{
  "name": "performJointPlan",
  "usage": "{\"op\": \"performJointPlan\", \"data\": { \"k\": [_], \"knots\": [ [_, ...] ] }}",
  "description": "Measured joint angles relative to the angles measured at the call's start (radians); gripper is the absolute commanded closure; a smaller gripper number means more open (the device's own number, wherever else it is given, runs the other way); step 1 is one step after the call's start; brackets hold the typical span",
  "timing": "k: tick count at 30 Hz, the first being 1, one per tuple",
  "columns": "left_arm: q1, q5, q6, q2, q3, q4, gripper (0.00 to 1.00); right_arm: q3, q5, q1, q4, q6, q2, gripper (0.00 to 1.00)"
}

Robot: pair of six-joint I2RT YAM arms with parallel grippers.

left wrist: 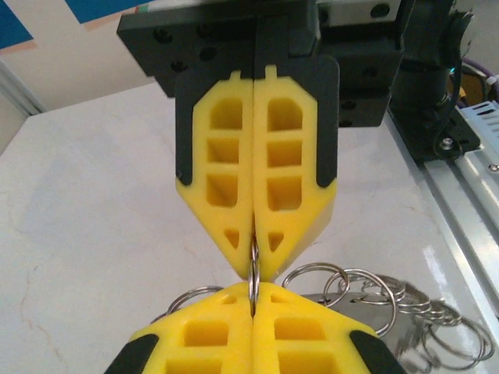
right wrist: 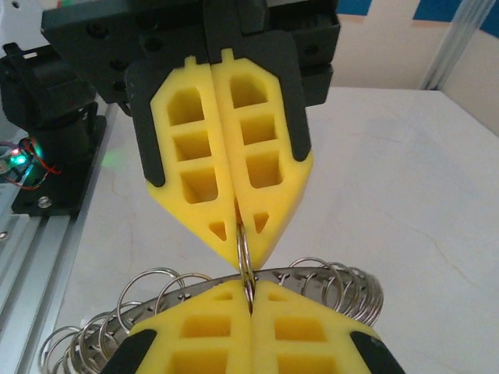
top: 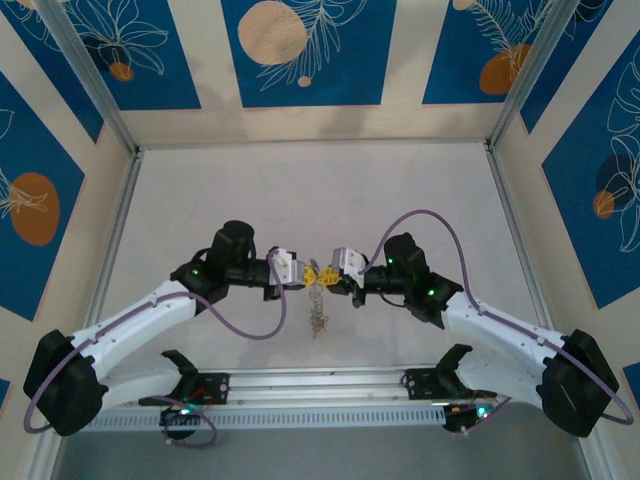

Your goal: Put the keys on the keyring

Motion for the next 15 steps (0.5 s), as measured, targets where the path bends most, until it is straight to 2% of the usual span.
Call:
{"op": "performJointPlan", "data": {
  "k": [10,12,15],
  "knots": [
    [-0.002,-0.025,0.026,0.023,0.000,-0.008,1.00,0.000,0.021,-0.004,-0.017,-0.003,-0.018,0.99],
    [-0.002,-0.024,0.026,0.023,0.000,-0.008,1.00,0.000,0.021,-0.004,-0.019,-0.002,-0.017,0.79],
    [0.001,-0.033,0.025,0.026,0.000,-0.019,1.00,0.000,0.016,-0.007,-0.002,-0.009,-0.018,0.68]
  ]
}}
